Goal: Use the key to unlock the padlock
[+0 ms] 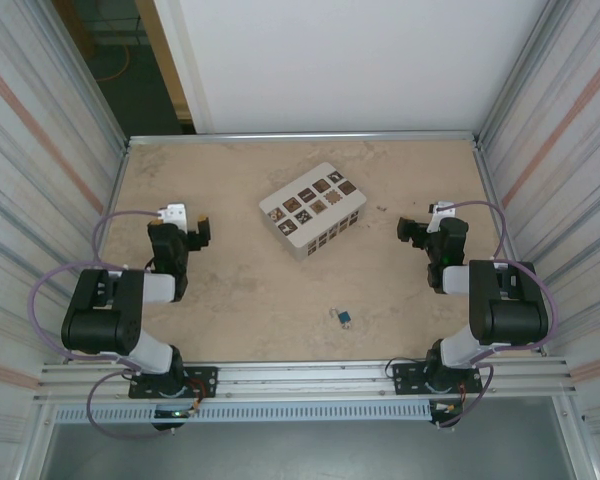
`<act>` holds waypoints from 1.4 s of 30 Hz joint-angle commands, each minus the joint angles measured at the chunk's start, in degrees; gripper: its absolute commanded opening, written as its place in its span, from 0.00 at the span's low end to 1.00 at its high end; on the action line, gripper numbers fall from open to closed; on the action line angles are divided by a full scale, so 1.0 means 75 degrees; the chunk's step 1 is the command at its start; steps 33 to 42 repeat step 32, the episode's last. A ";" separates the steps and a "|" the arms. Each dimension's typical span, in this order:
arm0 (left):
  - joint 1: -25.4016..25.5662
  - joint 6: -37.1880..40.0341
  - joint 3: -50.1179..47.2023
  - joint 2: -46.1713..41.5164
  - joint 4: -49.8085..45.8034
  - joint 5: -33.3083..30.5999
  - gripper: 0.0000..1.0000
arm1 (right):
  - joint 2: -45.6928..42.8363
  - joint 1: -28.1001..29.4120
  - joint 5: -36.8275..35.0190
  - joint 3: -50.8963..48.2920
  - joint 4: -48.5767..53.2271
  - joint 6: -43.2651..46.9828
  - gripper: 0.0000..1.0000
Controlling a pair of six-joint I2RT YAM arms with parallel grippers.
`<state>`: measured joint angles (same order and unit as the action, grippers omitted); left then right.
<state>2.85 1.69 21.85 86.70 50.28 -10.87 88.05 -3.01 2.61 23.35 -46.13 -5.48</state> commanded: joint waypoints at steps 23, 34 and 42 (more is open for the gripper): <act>-0.0040 -0.0097 0.0028 -0.0040 -0.0306 0.0091 0.99 | 0.0013 0.0079 -0.0219 -0.0030 0.0009 0.0156 0.99; -0.0040 -0.0097 0.0023 -0.0040 -0.0306 0.0091 0.99 | 0.0020 0.0057 -0.0242 0.0020 0.0078 0.0115 0.99; -0.0040 -0.0097 0.0023 -0.0040 -0.0306 0.0091 0.99 | 0.0020 0.0057 -0.0242 0.0020 0.0078 0.0115 0.99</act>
